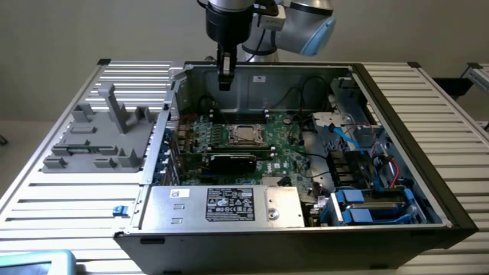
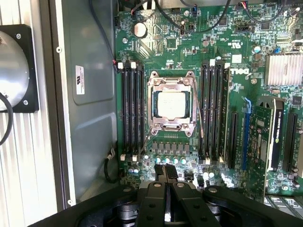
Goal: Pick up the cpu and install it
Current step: 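Install the first cpu locking lever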
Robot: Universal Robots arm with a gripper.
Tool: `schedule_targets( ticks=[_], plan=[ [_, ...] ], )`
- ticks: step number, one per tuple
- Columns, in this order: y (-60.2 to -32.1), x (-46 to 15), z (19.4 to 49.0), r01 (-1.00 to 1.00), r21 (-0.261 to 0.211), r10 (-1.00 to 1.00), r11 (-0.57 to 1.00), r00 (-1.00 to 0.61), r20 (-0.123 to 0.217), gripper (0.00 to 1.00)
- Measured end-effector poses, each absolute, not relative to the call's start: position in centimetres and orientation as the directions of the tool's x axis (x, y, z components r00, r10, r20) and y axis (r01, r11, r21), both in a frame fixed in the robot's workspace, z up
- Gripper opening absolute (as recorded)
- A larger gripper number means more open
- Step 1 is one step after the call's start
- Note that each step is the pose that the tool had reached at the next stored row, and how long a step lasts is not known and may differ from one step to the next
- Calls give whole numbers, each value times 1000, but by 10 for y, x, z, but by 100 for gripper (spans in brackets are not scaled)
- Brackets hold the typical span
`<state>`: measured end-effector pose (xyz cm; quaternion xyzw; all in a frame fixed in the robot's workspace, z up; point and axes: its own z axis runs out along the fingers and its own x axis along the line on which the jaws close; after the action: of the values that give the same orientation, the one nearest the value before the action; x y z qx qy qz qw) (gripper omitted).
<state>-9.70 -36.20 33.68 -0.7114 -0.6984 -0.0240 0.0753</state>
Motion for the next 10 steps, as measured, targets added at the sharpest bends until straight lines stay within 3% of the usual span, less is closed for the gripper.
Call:
schedule_targets(
  ticks=[10],
  plan=[
    [-362,-97,337,996,-73,989,-43,53,139,11]
  ],
)
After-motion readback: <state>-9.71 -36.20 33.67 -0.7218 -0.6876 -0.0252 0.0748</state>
